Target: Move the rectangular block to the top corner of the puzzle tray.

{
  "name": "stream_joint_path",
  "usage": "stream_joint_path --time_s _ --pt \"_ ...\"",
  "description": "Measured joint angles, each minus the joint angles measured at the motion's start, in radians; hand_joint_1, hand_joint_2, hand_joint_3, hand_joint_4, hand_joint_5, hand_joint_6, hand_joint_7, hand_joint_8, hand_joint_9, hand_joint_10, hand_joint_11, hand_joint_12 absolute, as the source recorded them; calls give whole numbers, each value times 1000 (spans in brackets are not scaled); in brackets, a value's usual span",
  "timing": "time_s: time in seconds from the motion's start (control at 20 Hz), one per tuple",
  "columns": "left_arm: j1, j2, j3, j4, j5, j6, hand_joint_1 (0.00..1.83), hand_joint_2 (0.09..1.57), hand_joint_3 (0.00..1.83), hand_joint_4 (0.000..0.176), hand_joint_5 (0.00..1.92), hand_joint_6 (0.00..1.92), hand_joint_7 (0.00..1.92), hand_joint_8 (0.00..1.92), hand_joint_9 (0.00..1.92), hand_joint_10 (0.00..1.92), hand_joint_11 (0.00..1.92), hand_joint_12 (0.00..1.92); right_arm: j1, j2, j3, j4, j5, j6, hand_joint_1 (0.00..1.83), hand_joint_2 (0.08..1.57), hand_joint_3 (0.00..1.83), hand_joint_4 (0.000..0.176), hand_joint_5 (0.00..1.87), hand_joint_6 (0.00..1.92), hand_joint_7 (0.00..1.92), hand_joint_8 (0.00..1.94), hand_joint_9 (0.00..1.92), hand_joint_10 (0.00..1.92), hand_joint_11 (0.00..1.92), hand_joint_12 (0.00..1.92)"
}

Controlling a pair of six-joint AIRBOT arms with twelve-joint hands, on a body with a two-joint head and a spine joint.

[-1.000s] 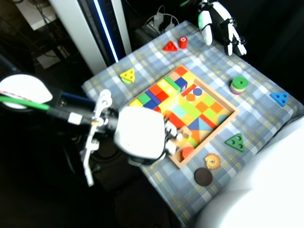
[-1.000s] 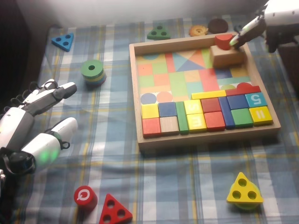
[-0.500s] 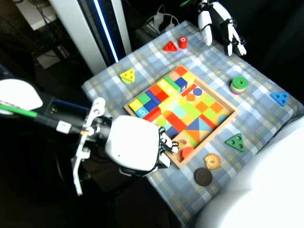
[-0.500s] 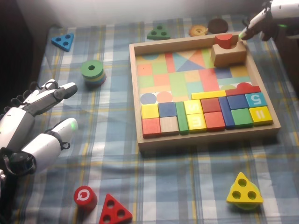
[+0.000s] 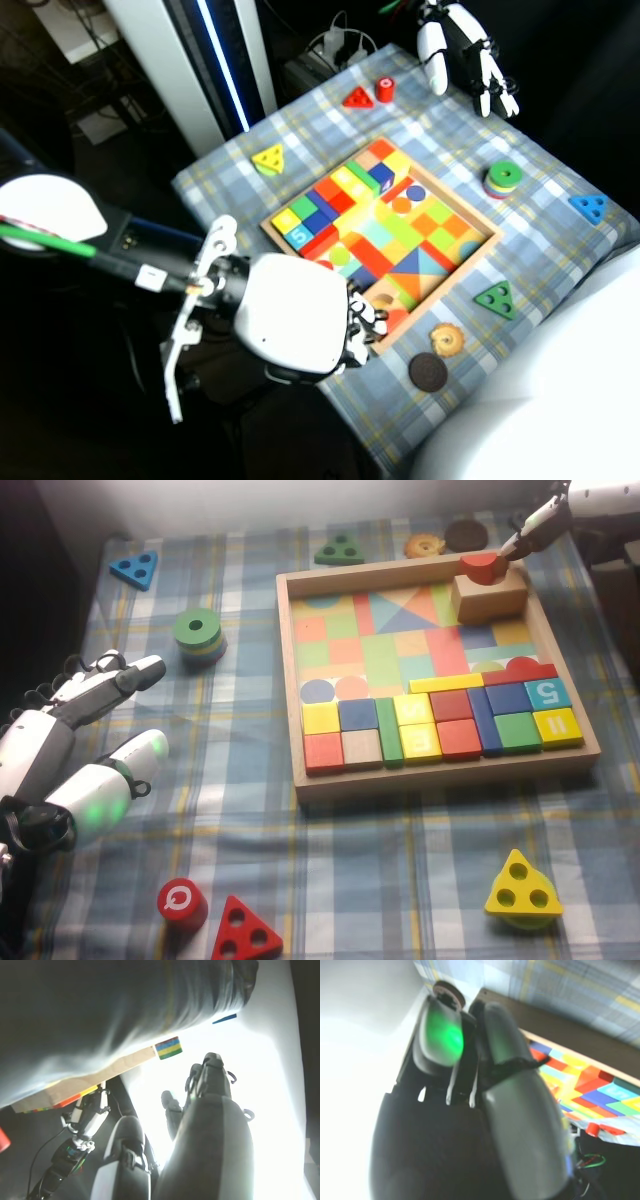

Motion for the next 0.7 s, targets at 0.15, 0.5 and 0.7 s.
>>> stream_joint_path --time_s 0.15,0.5,0.7 --pt "0 0 0 0 0 0 650 1385 0 92 439 1 139 2 118 7 0 0 20 8 -49 0 -2 -1 1661 1204 0 0 494 3 1312 1941 1569 1921 1617 1921" --pt "0 0 0 0 0 0 674 1387 0 74 446 2 139 2 116 6 0 0 48 112 -169 115 -19 -103 1695 1206 0 0 468 7 1201 1941 1536 1921 1616 1921" --pt "0 0 0 1 0 0 652 1394 3 83 437 1 136 0 117 4 0 0 48 167 -239 118 -40 -113 1732 1196 0 0 452 6 1177 1941 1536 1921 1616 1921"
